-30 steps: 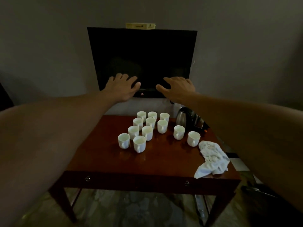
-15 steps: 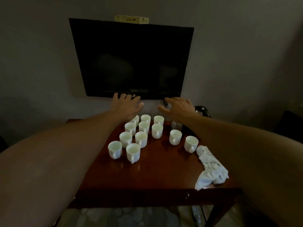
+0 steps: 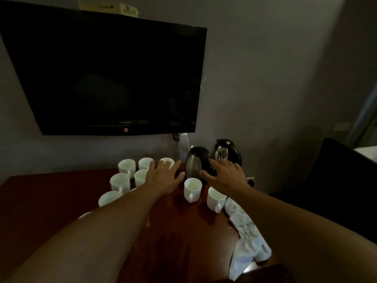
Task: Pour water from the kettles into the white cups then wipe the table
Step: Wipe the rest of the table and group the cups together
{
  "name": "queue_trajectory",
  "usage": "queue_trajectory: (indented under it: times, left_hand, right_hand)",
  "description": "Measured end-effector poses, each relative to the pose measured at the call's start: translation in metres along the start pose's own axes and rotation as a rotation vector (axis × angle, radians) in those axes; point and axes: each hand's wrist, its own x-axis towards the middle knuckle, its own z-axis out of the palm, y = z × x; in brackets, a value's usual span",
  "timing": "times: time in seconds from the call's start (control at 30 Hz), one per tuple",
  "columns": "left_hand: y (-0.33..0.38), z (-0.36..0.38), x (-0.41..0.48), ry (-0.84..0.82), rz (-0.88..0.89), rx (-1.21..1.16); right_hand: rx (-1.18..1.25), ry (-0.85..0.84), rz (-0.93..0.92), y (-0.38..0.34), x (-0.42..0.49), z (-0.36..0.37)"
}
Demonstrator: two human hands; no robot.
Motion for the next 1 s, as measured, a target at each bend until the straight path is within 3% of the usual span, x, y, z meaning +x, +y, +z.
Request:
queue_trajectory:
  times: [0.23, 0.5, 0.73, 1.0]
  left_hand:
    - [0.055, 0.087, 0.073, -0.126, -0.033, -0.183]
    - [0.077, 0.145, 0.125, -0.271, -0.138, -0.19]
    - [0.071, 0.147, 0.134, -0.291, -0.224, -0.186]
    - [0.04, 0.145, 0.086, -0.183, -0.327, -0.127]
  right_hand:
    - [-0.005, -0.092, 0.016, 0.073, 0.05, 0.074]
    - [0.044, -0.364, 0.02, 0.093, 0.086, 0.135]
    - [0.157, -0.454, 0.021, 0.084, 0.1, 0.139]
    - [0.124, -0.466, -0.066, 0.044, 0.071, 0.137]
